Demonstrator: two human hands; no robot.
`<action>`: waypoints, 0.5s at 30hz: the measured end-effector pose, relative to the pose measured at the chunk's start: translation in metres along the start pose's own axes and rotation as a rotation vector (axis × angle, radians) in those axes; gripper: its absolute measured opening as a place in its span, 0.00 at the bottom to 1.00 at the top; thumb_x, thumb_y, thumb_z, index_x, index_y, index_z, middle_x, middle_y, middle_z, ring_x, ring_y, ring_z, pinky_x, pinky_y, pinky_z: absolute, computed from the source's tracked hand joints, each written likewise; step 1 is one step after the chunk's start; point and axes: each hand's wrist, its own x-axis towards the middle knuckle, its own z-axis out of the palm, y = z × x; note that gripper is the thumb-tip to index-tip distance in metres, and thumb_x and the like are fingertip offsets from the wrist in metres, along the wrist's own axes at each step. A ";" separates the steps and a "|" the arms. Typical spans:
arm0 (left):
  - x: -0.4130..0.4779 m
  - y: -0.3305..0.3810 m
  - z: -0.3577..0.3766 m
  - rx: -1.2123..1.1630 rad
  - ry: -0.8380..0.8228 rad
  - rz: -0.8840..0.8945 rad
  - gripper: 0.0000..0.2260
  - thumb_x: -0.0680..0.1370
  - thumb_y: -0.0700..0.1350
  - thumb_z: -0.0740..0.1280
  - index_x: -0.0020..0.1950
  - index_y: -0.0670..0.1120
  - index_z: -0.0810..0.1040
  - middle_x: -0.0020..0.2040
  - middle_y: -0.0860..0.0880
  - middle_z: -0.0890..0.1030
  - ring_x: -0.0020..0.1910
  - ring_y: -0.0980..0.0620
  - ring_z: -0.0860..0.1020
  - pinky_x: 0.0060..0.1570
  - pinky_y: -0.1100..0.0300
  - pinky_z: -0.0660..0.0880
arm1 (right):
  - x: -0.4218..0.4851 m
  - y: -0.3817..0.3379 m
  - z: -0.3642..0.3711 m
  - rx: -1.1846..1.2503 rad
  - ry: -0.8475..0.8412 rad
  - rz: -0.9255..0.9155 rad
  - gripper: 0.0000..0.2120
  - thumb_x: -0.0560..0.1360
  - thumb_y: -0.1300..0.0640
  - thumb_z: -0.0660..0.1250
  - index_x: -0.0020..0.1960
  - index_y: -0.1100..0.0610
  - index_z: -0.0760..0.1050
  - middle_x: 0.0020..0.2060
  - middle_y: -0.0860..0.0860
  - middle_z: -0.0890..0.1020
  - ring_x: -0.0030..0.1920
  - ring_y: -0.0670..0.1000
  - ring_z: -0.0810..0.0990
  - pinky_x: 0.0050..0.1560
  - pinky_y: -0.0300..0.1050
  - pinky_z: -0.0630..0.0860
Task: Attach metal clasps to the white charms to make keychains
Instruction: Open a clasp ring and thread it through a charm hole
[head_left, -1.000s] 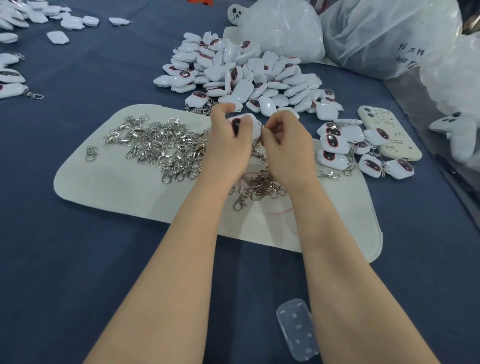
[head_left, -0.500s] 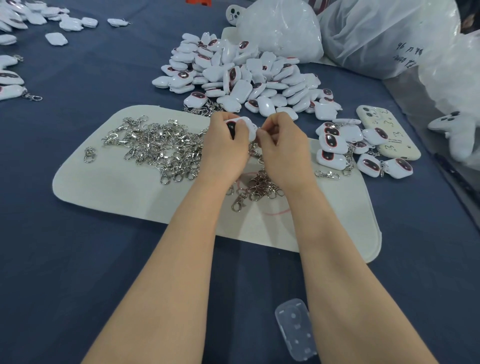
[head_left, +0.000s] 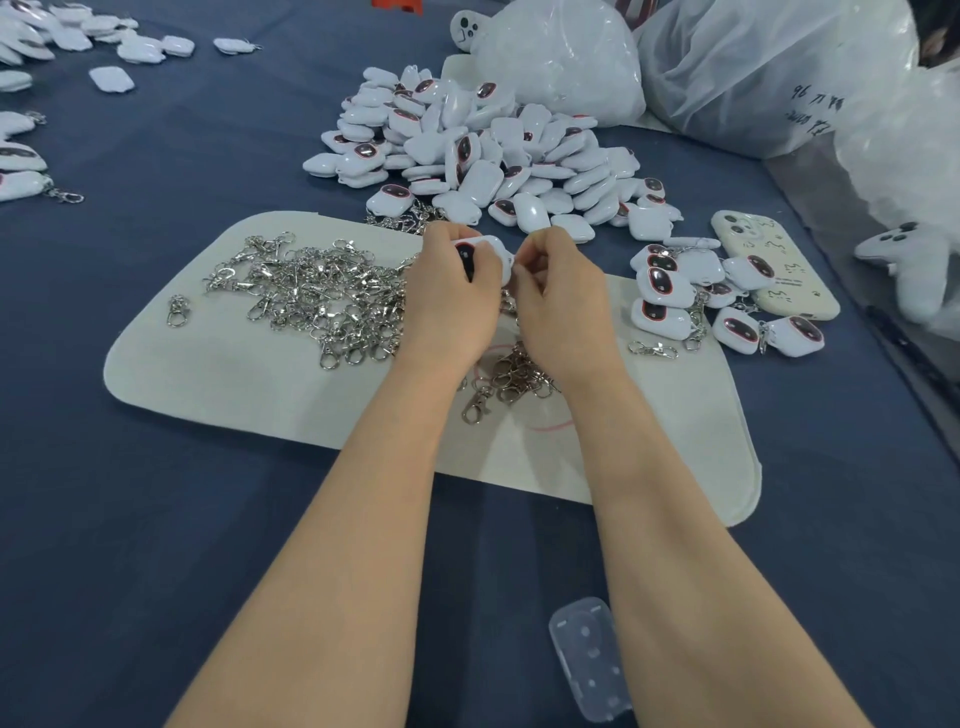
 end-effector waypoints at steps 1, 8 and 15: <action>0.000 0.000 0.000 0.004 0.004 0.002 0.09 0.80 0.42 0.59 0.59 0.40 0.70 0.40 0.56 0.71 0.36 0.61 0.70 0.33 0.72 0.66 | 0.000 0.000 0.000 0.001 -0.001 0.004 0.04 0.76 0.67 0.60 0.48 0.62 0.72 0.39 0.52 0.77 0.40 0.53 0.75 0.45 0.49 0.73; 0.000 -0.001 -0.003 0.033 0.012 0.006 0.09 0.80 0.42 0.59 0.58 0.41 0.70 0.39 0.57 0.71 0.35 0.61 0.70 0.32 0.74 0.65 | 0.002 0.002 -0.001 0.048 0.019 0.042 0.04 0.77 0.64 0.63 0.45 0.57 0.70 0.36 0.46 0.75 0.40 0.49 0.74 0.43 0.39 0.70; -0.002 -0.001 -0.001 0.087 0.007 0.046 0.09 0.81 0.42 0.58 0.59 0.40 0.70 0.42 0.50 0.73 0.38 0.53 0.71 0.35 0.66 0.63 | 0.002 0.001 -0.001 0.006 0.011 0.026 0.05 0.77 0.65 0.62 0.46 0.56 0.69 0.38 0.49 0.77 0.40 0.50 0.74 0.42 0.39 0.69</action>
